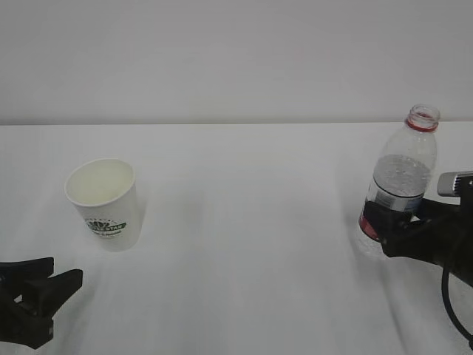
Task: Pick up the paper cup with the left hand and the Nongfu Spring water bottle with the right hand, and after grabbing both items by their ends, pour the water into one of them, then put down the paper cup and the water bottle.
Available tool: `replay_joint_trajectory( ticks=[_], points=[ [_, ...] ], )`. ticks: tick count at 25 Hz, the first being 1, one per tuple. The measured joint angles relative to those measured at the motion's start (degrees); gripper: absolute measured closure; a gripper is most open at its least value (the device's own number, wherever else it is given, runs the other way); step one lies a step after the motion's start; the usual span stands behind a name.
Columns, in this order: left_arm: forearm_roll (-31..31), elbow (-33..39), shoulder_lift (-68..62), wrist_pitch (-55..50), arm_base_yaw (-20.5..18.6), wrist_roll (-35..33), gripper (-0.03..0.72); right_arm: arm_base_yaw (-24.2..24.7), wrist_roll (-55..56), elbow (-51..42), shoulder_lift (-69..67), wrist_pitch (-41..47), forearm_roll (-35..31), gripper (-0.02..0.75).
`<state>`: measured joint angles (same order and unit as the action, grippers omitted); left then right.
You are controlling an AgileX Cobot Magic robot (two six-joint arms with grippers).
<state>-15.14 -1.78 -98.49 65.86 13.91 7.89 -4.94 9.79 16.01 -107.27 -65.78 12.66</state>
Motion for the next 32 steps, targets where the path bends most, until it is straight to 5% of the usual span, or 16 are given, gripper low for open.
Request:
replay_joint_trajectory(
  ticks=[23, 32],
  points=[
    [0.0, 0.0, 0.0, 0.09, 0.0, 0.0, 0.301, 0.0, 0.0, 3.85, -1.62, 0.0, 1.87, 0.079],
    [0.0, 0.0, 0.0, 0.09, 0.0, 0.0, 0.301, 0.0, -0.13, 3.92, -1.62, -0.24, 2.41, 0.208]
  ],
)
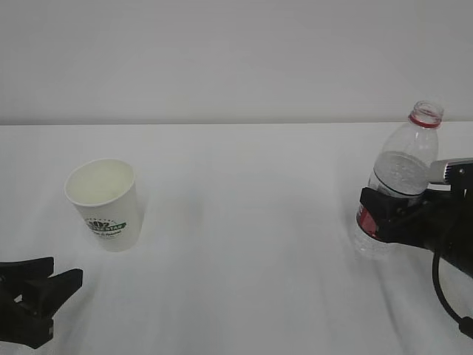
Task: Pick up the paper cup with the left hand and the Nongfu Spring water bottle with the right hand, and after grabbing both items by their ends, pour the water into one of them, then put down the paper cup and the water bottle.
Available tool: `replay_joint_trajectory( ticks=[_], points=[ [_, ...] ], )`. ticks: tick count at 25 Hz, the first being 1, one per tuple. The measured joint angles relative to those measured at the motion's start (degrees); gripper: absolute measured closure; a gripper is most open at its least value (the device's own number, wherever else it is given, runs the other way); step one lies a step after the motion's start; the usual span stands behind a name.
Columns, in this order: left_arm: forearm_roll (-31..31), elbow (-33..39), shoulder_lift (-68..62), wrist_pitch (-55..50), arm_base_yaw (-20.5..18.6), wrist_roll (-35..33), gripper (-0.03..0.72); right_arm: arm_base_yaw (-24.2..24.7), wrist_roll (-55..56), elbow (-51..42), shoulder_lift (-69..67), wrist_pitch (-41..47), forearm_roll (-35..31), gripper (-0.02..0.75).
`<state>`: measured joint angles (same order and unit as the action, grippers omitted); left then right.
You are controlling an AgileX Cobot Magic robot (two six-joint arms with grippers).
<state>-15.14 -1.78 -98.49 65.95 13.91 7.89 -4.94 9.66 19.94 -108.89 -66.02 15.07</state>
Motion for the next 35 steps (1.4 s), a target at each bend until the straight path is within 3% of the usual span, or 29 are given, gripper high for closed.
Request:
replay_joint_trajectory(
  ticks=[35],
  points=[
    [0.0, 0.0, 0.0, 0.0, 0.0, 0.0, 0.301, 0.0, -0.13, -0.1, 1.88, 2.12, 0.17, 0.236]
  ],
)
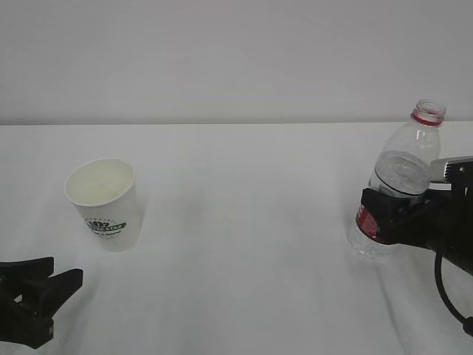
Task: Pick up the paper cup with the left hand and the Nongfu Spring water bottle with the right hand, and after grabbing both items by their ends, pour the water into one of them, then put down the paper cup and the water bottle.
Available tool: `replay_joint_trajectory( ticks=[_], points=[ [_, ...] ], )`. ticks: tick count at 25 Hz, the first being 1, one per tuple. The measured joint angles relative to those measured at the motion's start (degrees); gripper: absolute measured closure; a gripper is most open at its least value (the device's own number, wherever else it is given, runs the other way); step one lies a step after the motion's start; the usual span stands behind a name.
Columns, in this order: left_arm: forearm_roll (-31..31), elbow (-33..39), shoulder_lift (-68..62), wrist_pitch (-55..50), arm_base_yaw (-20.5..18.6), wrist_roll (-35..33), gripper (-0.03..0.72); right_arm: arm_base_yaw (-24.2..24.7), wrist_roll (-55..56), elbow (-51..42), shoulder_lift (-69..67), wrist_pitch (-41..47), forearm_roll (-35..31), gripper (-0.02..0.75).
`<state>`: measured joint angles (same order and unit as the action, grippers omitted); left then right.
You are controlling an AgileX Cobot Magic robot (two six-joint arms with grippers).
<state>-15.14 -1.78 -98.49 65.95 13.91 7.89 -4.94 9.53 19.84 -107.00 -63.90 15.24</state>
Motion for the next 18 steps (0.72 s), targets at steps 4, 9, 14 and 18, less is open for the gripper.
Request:
replay_joint_trajectory(
  ticks=[4, 9, 14, 18],
  points=[
    [0.0, 0.0, 0.0, 0.04, 0.0, 0.0, 0.301, 0.0, 0.0, -0.35, 1.63, 0.92, -0.15, 0.238],
    [0.0, 0.0, 0.0, 0.04, 0.0, 0.0, 0.301, 0.0, -0.13, -1.93, 4.92, 2.42, -0.81, 0.239],
    [0.0, 0.0, 0.0, 0.04, 0.0, 0.0, 0.301, 0.0, -0.13, -3.26, 9.82, 6.8, -0.81, 0.241],
    [0.0, -0.12, 0.0, 0.04, 0.0, 0.0, 0.301, 0.0, -0.83, -3.37, 13.76, 10.22, -0.46, 0.241]
  ],
)
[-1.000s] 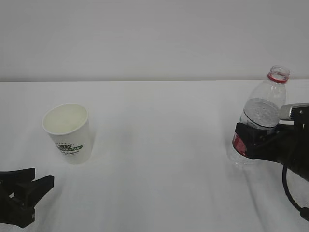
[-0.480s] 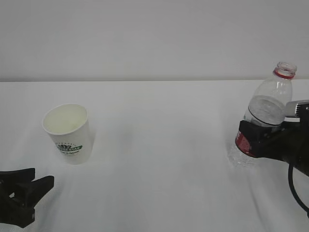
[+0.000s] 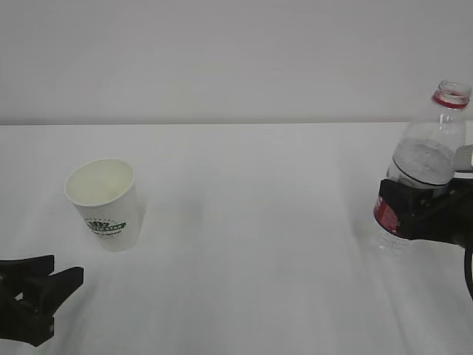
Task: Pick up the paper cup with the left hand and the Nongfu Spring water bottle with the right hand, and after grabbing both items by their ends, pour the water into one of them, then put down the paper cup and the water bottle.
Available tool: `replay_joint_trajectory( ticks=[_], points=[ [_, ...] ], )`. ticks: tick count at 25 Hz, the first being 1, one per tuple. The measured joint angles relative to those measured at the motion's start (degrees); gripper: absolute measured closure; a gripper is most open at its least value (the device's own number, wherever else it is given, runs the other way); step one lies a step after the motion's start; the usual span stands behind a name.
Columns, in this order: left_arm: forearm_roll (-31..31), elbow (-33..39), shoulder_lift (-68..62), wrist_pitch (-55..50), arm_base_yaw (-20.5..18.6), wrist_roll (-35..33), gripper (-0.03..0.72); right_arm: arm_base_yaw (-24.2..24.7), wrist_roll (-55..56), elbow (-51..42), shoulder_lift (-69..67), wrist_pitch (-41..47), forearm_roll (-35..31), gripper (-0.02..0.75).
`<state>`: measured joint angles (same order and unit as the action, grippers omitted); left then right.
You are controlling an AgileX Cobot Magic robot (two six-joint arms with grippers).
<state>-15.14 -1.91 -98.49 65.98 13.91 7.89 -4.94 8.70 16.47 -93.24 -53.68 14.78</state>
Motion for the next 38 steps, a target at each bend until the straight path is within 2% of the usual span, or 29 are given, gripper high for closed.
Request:
replay_joint_trajectory(
  ticks=[13, 16, 22, 30, 38],
  points=[
    [0.0, -0.99, 0.0, 0.0, 0.0, 0.0, 0.297, 0.0, -0.31, -0.13, 5.47, 5.58, 4.64, 0.244],
    [0.0, -1.64, 0.0, 0.09, 0.0, 0.0, 0.249, 0.0, 0.92, -0.13, 5.58, 5.58, 5.55, 0.244],
    [0.0, -2.43, 0.0, 0.09, 0.0, 0.08, 0.059, 0.0, 1.46, -0.25, 5.58, 5.58, 7.75, 0.244],
    [-0.26, -5.92, -4.14, 0.09, 0.0, 0.08, 0.006, 0.0, 1.54, -0.25, 5.58, 3.98, 8.19, 0.244],
    [-1.3, -9.37, -8.54, 0.09, 0.0, 0.08, -0.003, 0.0, 1.54, -0.28, 5.58, 3.66, 8.19, 0.244]
  ],
)
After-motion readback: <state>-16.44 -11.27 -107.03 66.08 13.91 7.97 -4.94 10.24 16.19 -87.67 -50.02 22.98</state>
